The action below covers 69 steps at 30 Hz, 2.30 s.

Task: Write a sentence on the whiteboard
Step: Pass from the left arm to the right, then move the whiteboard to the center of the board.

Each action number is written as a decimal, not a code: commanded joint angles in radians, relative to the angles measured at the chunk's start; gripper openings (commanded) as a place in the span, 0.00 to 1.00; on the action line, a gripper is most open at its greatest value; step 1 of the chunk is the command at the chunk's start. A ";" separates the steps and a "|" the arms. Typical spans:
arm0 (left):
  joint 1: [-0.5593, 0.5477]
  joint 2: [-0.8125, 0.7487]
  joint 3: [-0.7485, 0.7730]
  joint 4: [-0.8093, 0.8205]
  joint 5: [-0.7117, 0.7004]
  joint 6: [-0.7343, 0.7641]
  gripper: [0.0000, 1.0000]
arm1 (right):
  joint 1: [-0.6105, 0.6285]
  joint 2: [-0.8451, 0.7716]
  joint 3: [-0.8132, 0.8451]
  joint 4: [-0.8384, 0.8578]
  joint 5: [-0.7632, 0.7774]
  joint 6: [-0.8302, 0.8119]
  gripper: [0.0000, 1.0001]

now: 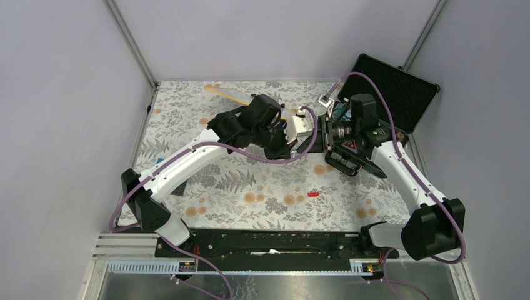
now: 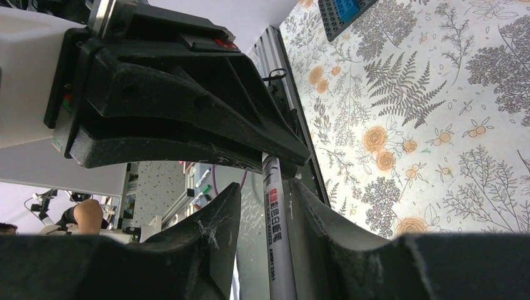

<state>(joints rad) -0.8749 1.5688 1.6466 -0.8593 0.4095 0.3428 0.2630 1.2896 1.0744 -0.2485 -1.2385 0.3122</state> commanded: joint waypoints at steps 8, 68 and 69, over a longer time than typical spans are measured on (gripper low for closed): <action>0.005 0.020 0.028 0.046 0.041 -0.011 0.00 | 0.033 0.007 0.038 0.007 0.020 -0.019 0.27; 0.222 0.127 -0.575 0.824 -0.517 1.102 0.19 | -0.582 0.085 -0.023 0.371 0.001 0.183 0.00; 0.236 0.158 -0.574 0.875 -0.516 1.134 0.19 | -0.582 0.090 -0.021 0.371 0.001 0.182 0.00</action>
<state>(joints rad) -0.6796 1.6558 1.0725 -0.2989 -0.0868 1.2541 -0.3172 1.3727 1.0492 0.0891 -1.2209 0.4953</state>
